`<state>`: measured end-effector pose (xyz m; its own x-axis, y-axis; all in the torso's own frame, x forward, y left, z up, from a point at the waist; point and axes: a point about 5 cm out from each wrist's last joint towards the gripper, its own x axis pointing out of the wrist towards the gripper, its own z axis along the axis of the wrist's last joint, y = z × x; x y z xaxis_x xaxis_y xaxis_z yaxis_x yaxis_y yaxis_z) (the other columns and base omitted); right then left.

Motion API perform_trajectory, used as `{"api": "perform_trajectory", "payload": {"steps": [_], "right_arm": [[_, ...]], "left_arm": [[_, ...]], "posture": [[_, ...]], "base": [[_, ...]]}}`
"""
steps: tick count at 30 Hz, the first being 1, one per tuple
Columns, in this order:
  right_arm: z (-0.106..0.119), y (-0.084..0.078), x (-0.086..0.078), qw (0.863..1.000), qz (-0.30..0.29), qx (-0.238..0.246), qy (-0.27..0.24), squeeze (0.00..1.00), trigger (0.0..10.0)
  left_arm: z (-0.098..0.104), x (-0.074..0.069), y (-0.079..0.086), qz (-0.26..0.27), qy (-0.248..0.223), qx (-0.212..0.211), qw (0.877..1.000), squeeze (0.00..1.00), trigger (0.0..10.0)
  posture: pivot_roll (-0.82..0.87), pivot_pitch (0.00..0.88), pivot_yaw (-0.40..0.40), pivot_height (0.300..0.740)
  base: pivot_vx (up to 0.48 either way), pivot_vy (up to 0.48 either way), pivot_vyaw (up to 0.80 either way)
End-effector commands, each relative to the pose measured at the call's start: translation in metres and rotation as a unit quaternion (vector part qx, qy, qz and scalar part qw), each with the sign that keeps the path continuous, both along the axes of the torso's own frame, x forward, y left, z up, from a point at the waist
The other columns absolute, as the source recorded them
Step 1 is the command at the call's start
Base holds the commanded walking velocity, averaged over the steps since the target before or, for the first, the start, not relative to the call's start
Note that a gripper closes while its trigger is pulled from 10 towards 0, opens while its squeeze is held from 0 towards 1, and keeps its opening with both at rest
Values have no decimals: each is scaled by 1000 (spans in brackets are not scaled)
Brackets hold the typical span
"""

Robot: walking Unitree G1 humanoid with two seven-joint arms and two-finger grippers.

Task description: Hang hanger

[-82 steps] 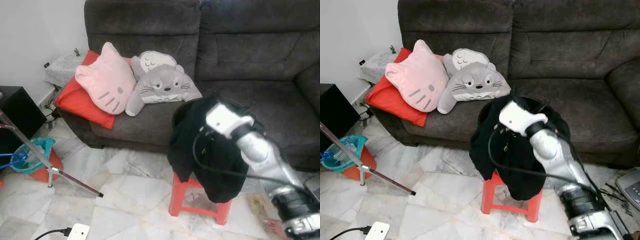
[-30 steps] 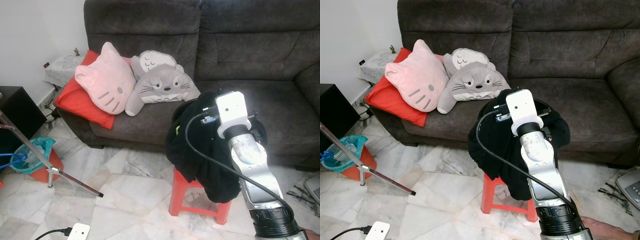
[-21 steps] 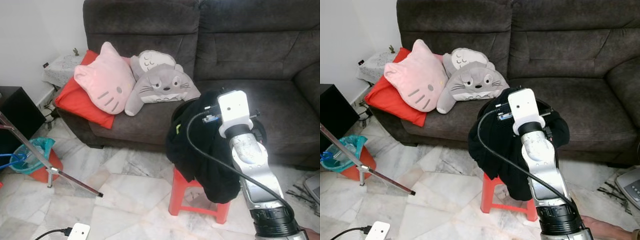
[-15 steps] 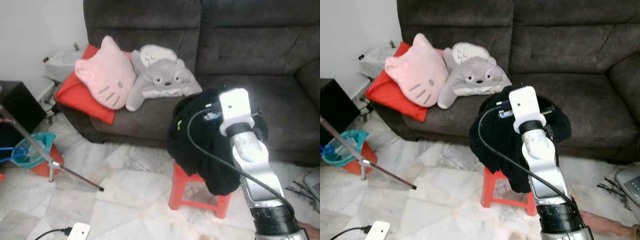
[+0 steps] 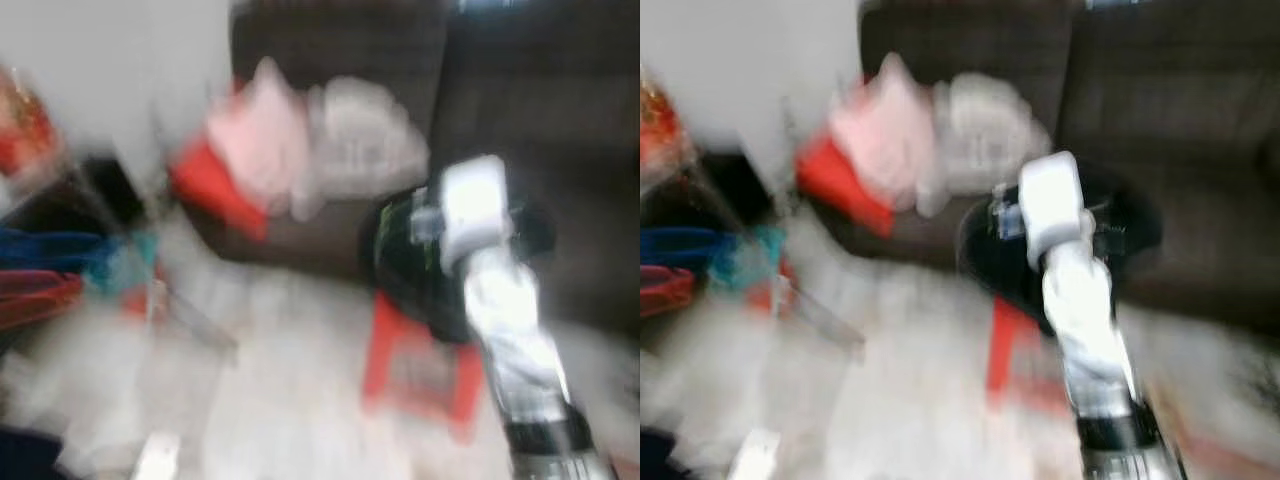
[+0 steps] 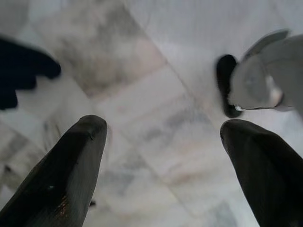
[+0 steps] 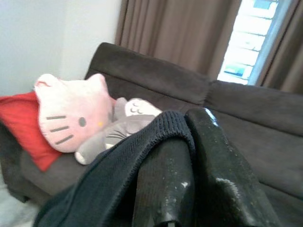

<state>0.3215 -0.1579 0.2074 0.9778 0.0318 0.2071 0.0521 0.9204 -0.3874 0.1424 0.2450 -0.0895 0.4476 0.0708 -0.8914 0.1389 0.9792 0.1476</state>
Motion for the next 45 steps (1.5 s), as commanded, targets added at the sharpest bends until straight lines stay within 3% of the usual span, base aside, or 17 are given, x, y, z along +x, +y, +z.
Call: {"api": "perform_trajectory", "payload": {"steps": [1, 10, 14, 16, 17, 20, 21, 26, 27, 30, 31, 34, 36, 41, 42, 44, 45], "right_arm": [[9, 6, 0, 1000, 8, 2, -21, 0, 10000], [21, 16, -2, 997, 41, 6, -61, 0, 10000], [33, 24, -6, 992, 68, -1, -103, 0, 10000], [48, 36, -11, 983, 111, -1, -146, 0, 10000], [58, 50, -18, 969, 183, 27, -161, 0, 10000], [63, 77, -32, 940, 307, 6, -147, 0, 10000], [63, 77, -32, 940, 307, 6, -147, 0, 10000], [71, 95, -50, 896, 415, 69, -140, 0, 10000], [71, 95, -50, 896, 415, 69, -140, 0, 10000], [68, 103, -63, 860, 491, 87, -106, 0, 10000], [64, 103, -65, 856, 501, 87, -95, 0, 10000], [48, 89, -51, 888, 443, 100, -71, 0, 10000], [35, 70, -36, 917, 377, 120, -53, 0, 10000], [11, 47, -24, 942, 303, 141, -23, 0, 10000], [-9, 33, -17, 960, 238, 146, 5, 0, 10000], [-18, 27, -14, 965, 212, 152, 20, 0, 10000], [-35, 15, -10, 972, 156, 169, 45, 0, 10000]], "left_arm": [[6, 10, 8, -1, -14, 11, 1000, 0, 10000], [7, 11, 8, 0, -15, 11, 1000, 0, 10000], [7, 11, 8, 1, -16, 12, 1000, 0, 10000], [7, 11, 8, 2, -18, 11, 1000, 0, 10000], [7, 12, 8, 3, -20, 10, 1000, 0, 10000], [7, 12, 8, 2, -20, 11, 1000, 0, 10000], [7, 12, 8, 2, -20, 11, 1000, 0, 10000], [7, 12, 8, 2, -21, 11, 1000, 0, 10000], [7, 12, 8, 2, -21, 11, 1000, 0, 10000], [7, 12, 8, 2, -20, 11, 1000, 0, 10000], [7, 12, 8, 2, -20, 11, 1000, 0, 10000], [7, 13, 8, 1, -20, 11, 1000, 0, 10000], [7, 13, 8, 0, -19, 11, 1000, 0, 10000], [7, 12, 8, -1, -18, 12, 1000, 0, 10000], [7, 12, 8, -1, -17, 13, 1000, 0, 10000], [7, 12, 8, -2, -17, 13, 1000, 0, 10000], [7, 12, 8, -3, -17, 13, 1000, 0, 10000]], "posture": [[-58, 0, 102, 740], [-56, 0, 102, 740], [-57, 0, 102, 740], [-62, 0, 104, 740], [-62, 0, 105, 740], [-68, 0, 107, 740], [-68, 0, 107, 740], [-63, 0, 104, 740], [-63, 0, 104, 740], [-67, 0, 105, 740], [-66, 0, 104, 740], [-65, 0, 104, 740], [-64, 0, 103, 740], [-63, 0, 104, 740], [-62, 0, 105, 740], [-61, 0, 105, 740], [-58, 0, 104, 740]], "base": [[-300, 0, 0], [-300, 0, 0], [-297, 0, 0], [-291, 0, 0], [0, 0, 0], [0, 0, 0], [0, 0, 0], [0, 0, 0], [0, 0, 0], [0, 0, 0], [0, 0, 0], [0, 0, 0], [0, 0, 0], [0, 0, 0], [0, 0, 0], [0, 0, 0], [0, 0, 0]]}}
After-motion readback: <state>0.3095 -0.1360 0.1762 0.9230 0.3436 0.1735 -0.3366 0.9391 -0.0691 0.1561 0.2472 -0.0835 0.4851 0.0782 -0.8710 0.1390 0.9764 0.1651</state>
